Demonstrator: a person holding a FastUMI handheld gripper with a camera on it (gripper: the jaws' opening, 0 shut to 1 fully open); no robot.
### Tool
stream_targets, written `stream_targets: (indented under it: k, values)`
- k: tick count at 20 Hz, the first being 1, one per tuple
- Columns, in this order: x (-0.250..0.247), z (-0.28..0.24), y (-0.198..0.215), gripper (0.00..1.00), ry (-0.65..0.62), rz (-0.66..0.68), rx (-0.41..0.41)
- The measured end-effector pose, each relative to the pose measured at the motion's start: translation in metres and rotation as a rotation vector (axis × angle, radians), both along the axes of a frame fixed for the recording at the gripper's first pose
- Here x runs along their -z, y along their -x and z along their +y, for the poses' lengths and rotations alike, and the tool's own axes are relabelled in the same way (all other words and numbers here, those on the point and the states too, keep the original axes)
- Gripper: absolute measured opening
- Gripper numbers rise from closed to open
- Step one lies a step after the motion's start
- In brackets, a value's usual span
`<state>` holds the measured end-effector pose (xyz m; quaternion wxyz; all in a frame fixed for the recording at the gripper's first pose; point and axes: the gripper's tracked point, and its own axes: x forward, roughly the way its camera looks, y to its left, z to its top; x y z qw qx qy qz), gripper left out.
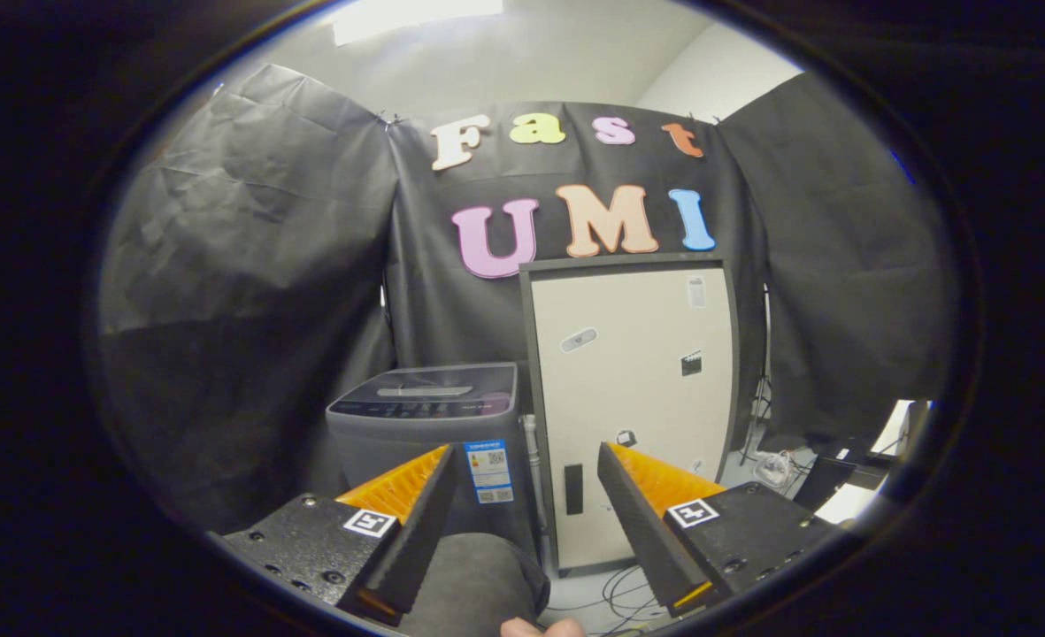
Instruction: Put the clothes into the washing machine and then close the washing machine lid.
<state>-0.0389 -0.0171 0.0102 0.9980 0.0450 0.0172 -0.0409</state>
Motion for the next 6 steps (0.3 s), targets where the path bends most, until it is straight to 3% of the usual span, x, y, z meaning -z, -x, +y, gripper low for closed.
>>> stream_targets:
  k: [6]
  values:
    - [0.0007, -0.0002, -0.0004, 0.96, -0.001, 0.0, 0.0]
